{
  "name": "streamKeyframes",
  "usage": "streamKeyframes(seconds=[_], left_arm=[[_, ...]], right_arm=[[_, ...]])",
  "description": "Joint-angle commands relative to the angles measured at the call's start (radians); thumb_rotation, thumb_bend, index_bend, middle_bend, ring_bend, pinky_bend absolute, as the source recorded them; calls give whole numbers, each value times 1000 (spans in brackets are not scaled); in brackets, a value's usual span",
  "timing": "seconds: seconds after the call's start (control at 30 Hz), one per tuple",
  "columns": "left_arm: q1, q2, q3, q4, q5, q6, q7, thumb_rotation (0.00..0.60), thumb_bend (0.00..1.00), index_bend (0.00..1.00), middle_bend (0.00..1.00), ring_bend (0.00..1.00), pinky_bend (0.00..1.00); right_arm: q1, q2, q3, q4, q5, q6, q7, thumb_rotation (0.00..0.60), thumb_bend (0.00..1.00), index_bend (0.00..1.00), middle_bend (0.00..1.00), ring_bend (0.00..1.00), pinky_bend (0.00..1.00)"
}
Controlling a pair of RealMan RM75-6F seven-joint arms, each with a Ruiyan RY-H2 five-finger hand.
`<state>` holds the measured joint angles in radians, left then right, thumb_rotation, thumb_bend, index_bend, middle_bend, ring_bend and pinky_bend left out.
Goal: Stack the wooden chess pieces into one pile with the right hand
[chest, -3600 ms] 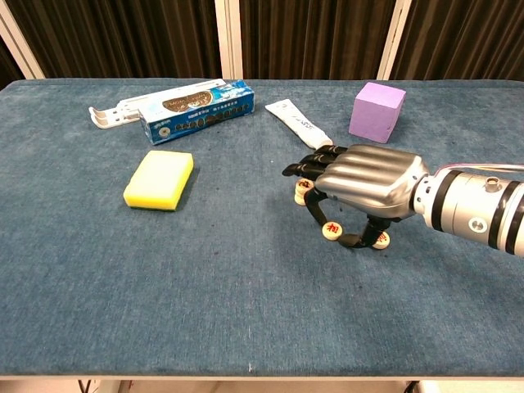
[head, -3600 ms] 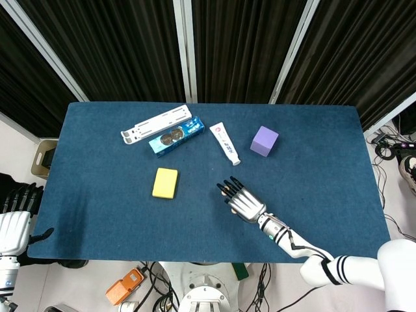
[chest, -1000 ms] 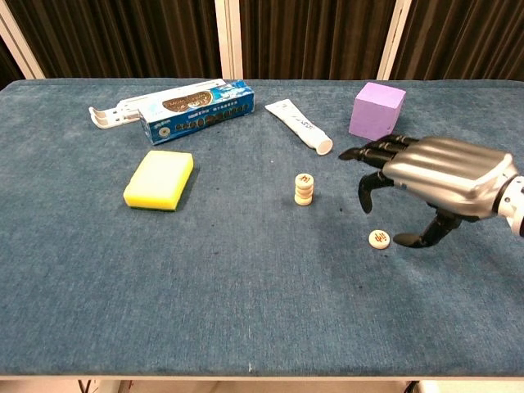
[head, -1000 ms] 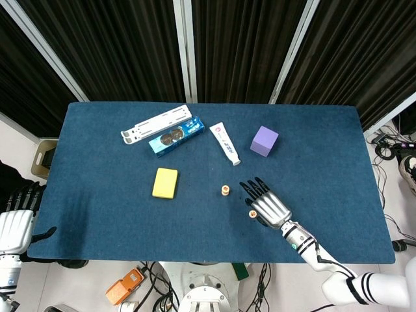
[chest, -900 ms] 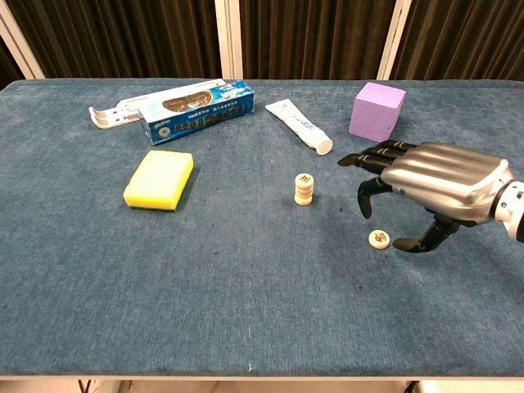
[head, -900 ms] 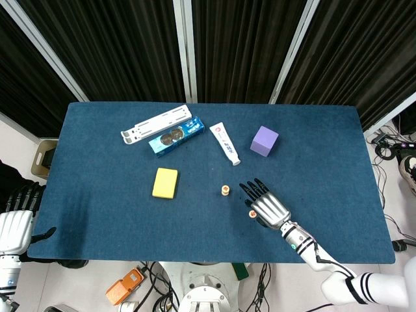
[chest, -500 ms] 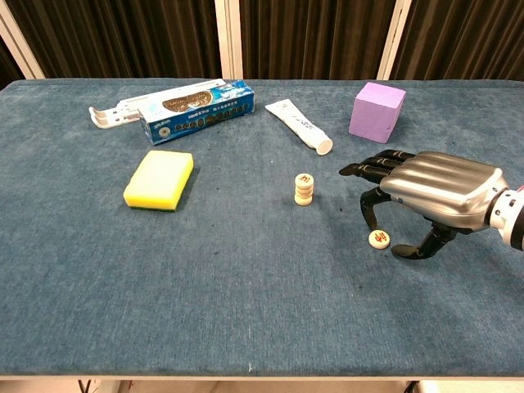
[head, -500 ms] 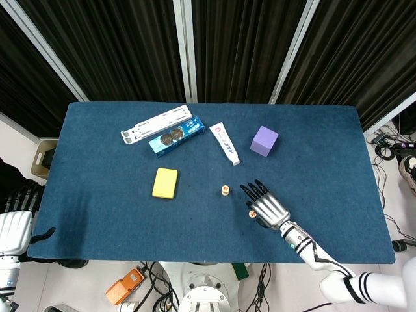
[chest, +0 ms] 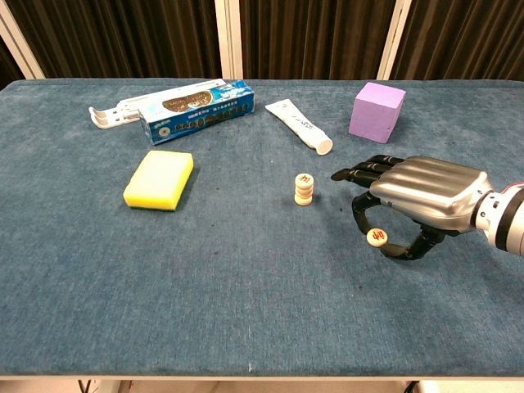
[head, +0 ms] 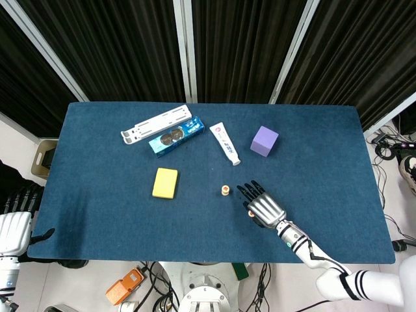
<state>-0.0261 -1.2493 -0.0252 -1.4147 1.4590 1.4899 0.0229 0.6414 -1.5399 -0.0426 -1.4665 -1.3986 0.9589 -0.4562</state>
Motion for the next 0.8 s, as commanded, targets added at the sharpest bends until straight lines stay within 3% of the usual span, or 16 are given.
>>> streamKeyframes(seconds=[0.03,0.27,0.53,0.8], left_arm=[[1,0,0,2,0,1,-2,600,0,76,7,0,0],[-2,0,-1,0,5,2,-1,600,0,75,6,0,0],[1,7,-2,-12,0,3,8,600,0,75,7,0,0],[0,4,-1,-7,-6,-6,6,600,0,76,6,0,0]], right_arm=[[-1,8,7,-8,-1,4,7,600,553,595,20,0,4],[34,50,78,-72,11,-1,13,600,553,598,31,0,4],[141,23,178,-83,128,-103,-88,600,553,592,32,0,4],[209,-38,204,-30,231,-156,-148,600,553,570,31,0,4]])
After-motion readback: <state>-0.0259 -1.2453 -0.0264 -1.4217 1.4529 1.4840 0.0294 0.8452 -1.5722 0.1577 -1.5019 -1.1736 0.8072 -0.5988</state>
